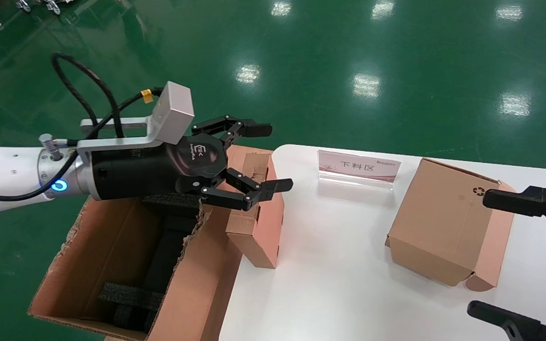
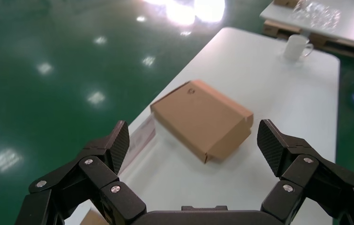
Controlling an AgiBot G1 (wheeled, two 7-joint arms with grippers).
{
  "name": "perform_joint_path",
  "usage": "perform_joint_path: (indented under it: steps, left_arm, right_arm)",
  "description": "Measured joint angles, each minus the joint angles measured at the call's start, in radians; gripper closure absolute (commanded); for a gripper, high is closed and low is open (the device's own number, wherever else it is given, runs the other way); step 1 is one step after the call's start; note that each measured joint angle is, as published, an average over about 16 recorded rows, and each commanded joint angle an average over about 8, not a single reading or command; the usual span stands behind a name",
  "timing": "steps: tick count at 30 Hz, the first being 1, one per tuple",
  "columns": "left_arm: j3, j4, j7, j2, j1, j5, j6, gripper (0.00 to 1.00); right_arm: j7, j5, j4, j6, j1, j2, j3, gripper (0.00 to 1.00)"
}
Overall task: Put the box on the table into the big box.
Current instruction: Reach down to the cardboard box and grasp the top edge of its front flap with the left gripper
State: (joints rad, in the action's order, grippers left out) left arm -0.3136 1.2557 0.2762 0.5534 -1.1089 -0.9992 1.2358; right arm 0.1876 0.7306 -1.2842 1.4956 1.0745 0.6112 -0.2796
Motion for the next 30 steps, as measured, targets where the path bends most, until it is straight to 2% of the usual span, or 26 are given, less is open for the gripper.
perform_joint_path:
  steps: [7,17,23,30]
  left_arm:
    - [-0.058,0.051,0.154,-0.019,-0.043,-0.119,-0.060,0.00]
    - [-0.166,0.156,0.501,-0.033,-0.163,-0.342,-0.108,0.00]
    - [-0.247,0.192,0.722,-0.012,-0.279,-0.475,-0.071,0.00]
    - [-0.382,0.212,0.986,0.051,-0.461,-0.622,0.044,0.00]
  right_arm:
    - [0.000,0.000,0.000,0.000,0.000,0.000,0.000,0.00]
    - [0.000,0.000,0.000,0.000,0.000,0.000,0.000,0.00]
    - [0.000,0.000,0.000,0.000,0.000,0.000,0.000,0.00]
    - [0.000,0.000,0.000,0.000,0.000,0.000,0.000,0.00]
